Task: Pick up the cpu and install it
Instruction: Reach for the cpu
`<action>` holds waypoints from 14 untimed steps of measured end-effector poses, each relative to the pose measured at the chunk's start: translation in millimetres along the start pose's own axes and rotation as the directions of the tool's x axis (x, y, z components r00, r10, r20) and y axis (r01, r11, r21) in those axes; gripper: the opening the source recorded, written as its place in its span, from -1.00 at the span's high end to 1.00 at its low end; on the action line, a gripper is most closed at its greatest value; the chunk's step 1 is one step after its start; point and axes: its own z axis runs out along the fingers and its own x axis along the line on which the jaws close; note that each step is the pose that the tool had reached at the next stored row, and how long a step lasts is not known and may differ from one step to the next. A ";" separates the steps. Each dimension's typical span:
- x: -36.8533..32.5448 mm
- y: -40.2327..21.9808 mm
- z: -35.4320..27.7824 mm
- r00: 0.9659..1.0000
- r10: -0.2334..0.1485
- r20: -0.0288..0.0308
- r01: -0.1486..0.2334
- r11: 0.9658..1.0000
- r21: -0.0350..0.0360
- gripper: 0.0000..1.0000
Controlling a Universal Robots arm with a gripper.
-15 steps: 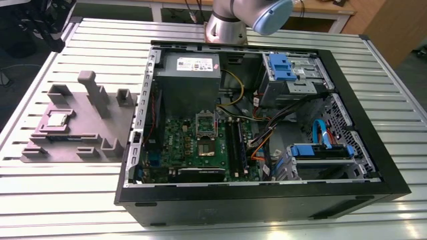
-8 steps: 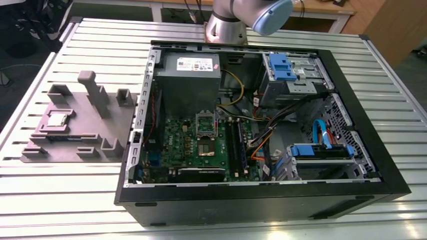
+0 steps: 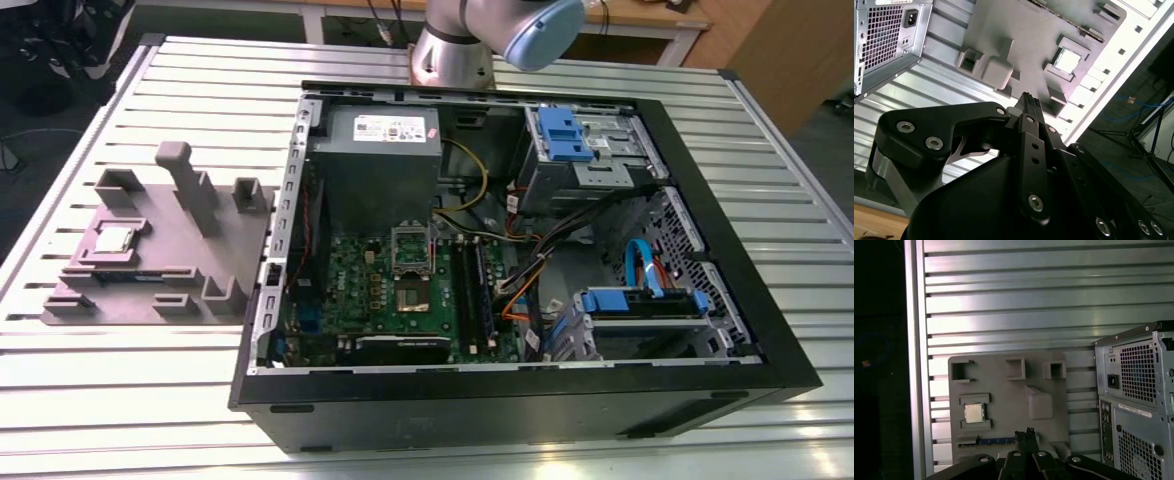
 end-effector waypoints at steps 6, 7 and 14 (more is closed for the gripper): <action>5.3 -0.4 0.0 1.000 0.000 0.000 0.000 1.000 0.000 0.80; 6.3 -0.5 0.1 1.000 0.000 0.000 0.000 1.000 0.000 0.80; 11.2 -0.9 0.0 1.000 0.000 0.000 0.000 1.000 0.000 0.80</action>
